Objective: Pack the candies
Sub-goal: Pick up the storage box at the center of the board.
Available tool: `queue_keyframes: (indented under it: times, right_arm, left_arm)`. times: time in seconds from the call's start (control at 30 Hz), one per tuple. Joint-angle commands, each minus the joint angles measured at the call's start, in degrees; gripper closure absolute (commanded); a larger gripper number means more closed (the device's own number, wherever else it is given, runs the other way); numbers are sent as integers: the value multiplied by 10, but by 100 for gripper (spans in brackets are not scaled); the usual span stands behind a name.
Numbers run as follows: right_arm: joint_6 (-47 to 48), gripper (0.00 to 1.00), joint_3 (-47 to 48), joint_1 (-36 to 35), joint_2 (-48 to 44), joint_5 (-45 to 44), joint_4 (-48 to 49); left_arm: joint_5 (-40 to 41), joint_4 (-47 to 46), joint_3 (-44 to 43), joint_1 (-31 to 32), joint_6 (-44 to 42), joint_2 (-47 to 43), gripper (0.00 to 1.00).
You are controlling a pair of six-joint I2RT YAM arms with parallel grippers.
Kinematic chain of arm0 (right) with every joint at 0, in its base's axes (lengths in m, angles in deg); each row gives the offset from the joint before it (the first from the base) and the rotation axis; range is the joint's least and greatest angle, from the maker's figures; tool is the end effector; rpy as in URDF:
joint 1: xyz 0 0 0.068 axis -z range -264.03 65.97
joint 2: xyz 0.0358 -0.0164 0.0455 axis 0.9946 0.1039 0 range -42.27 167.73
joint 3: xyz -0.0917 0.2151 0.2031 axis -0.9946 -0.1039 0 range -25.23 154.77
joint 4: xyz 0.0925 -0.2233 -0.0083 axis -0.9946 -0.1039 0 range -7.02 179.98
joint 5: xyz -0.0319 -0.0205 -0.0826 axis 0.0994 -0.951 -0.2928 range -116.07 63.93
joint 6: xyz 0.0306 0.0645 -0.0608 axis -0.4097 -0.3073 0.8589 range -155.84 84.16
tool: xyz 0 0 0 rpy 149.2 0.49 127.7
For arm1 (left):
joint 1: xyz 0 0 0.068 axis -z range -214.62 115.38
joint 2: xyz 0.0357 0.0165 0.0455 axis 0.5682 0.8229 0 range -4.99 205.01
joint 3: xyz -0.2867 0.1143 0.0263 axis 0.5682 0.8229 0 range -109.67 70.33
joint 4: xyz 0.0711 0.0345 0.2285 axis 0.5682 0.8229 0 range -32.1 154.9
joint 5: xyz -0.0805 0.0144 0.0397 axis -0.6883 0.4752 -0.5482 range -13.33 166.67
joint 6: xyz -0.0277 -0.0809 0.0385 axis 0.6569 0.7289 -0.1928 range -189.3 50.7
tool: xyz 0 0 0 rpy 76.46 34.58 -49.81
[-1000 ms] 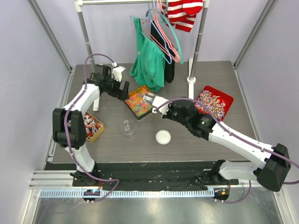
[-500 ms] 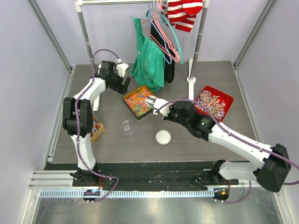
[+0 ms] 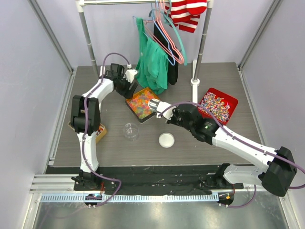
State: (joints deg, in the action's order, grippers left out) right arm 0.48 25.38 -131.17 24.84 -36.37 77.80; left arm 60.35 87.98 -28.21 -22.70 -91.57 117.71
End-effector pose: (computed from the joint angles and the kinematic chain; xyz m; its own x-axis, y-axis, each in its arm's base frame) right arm 0.1963 0.1892 0.3101 0.1007 -0.7480 -0.6560 -0.6884 0.4236 -0.5888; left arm 0.4869 -0.1272 0.2048 -0.5986 0.4981 -0.6273 0.6331 0.7740 0.0104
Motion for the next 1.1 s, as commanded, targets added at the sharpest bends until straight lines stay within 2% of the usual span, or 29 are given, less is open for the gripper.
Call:
queue_keyframes:
  times: [0.0,0.1,0.33,0.4,0.5,0.63,0.67,0.73,0.83,1.07]
  right_arm:
    - [0,99,-2,-1,-5,7,39]
    - [-1,99,-6,-1,-4,10,41]
    - [0,99,-7,-6,4,12,42]
    - [0,99,-7,-8,6,11,42]
    - [1,99,-6,-11,10,9,42]
    - [1,99,2,-14,16,3,36]
    - [2,99,9,-16,22,0,34]
    - [1,99,26,-19,32,-14,26]
    - [6,99,58,-28,58,-34,15]
    - [45,99,148,-44,179,-160,-24]
  left_arm:
    - [30,12,-28,17,-30,21,28]
    - [45,11,-31,23,-38,28,37]
    - [72,10,-37,29,-57,45,44]
    - [75,20,-38,32,-68,52,49]
    - [79,36,-39,35,-75,61,64]
    - [80,45,-24,35,-65,55,94]
    - [85,44,-18,35,-61,48,96]
    - [96,24,4,35,-42,28,100]
    - [120,4,35,35,-17,-7,100]
    - [148,-38,112,35,31,-101,100]
